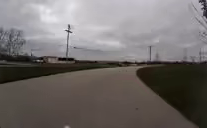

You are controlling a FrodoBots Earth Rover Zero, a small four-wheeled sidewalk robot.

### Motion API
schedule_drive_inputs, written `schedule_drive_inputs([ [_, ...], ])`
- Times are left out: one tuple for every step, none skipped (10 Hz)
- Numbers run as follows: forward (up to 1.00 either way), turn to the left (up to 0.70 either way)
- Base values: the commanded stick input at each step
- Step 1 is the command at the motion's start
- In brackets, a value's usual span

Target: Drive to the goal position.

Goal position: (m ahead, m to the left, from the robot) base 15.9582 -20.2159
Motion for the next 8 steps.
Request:
schedule_drive_inputs([
  [1.00, 0.00],
  [1.00, 0.00],
  [1.00, 0.00],
  [1.00, 0.00],
  [1.00, 0.00],
  [1.00, 0.00],
  [1.00, 0.00],
  [1.00, 0.00],
])
